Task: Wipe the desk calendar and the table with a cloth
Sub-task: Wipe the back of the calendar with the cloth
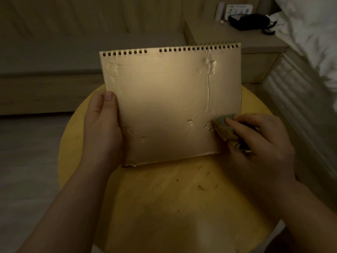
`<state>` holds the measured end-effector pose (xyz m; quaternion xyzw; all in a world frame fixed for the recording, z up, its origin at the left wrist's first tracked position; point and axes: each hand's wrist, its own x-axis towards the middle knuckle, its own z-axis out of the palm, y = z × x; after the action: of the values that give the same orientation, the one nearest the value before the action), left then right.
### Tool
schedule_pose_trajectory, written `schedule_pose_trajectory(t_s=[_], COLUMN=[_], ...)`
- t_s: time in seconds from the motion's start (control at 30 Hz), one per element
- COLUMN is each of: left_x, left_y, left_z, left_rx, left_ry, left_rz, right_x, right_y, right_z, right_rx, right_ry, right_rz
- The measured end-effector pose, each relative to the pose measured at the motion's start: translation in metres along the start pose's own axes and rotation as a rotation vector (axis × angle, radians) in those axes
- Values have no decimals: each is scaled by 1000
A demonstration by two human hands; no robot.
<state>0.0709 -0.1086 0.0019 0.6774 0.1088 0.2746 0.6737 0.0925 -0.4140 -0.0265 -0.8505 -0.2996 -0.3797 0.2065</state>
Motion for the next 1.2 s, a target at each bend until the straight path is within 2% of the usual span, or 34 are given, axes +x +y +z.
schedule_pose_trajectory(t_s=[0.13, 0.4, 0.6, 0.73, 0.9, 1.2], left_x=[-2, -5, -6, -7, -8, -7], left_y=[2, 3, 5, 5, 6, 7], left_z=[1, 3, 4, 4, 6, 10], left_rx=[31, 65, 95, 85, 93, 120], left_ry=[17, 38, 59, 75, 96, 130], left_rz=[12, 7, 38, 34, 43, 37], right_x=[5, 62, 114, 129, 105, 10], right_y=[3, 15, 22, 23, 19, 0], right_z=[-2, -1, 7, 10, 6, -8], right_rx=[-15, -2, -30, -62, -49, -35], right_ry=[-43, -5, 103, 82, -2, -180], right_rz=[-36, 26, 52, 42, 7, -24])
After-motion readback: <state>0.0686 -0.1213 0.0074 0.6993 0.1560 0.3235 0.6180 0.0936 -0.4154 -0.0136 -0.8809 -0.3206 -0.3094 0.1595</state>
